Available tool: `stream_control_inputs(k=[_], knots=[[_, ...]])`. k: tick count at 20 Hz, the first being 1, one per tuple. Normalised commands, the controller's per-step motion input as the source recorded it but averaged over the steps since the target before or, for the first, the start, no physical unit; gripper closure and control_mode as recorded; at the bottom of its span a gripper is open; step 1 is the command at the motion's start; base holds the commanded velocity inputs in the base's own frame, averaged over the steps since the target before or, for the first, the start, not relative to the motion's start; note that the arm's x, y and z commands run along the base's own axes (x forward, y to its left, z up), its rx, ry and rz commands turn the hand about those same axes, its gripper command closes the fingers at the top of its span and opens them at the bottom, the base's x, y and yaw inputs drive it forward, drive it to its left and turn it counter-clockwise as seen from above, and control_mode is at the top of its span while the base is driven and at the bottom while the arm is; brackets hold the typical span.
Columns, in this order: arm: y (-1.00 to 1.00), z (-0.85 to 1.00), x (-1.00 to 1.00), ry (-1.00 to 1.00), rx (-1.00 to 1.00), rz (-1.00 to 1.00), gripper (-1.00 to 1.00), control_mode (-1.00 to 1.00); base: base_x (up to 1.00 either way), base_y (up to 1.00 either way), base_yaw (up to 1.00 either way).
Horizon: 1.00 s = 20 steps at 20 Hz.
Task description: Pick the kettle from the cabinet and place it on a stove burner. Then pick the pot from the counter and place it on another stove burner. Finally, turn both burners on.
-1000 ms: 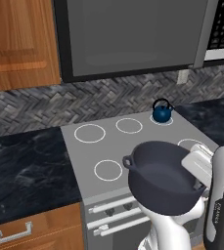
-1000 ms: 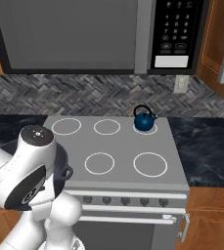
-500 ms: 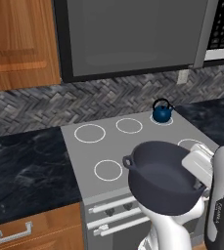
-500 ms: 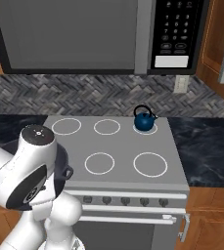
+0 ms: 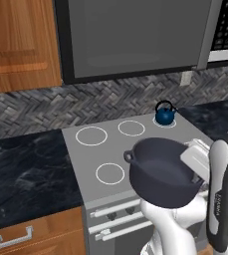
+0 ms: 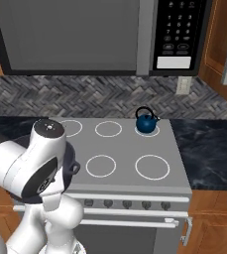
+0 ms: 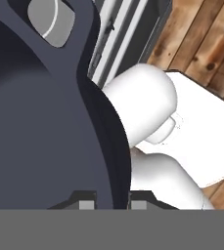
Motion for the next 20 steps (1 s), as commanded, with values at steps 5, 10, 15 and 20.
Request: stream_control_inputs(k=[5,10,15,20], knots=[[-0.16,0.00,0.27,0.00,0.00,-0.05,1.00,-1.00,0.00,0.00,0.00],[-0.31,0.00,0.26,0.00,0.00,-0.06,1.00,-1.00,0.00,0.00,0.00],[-0.47,0.00,0.27,0.00,0.00,-0.09,1.00,-1.00,0.00,0.00,0.00],[-0.44,0.00,0.23,0.00,0.00,-0.10,1.00,-1.00,0.00,0.00,0.00]])
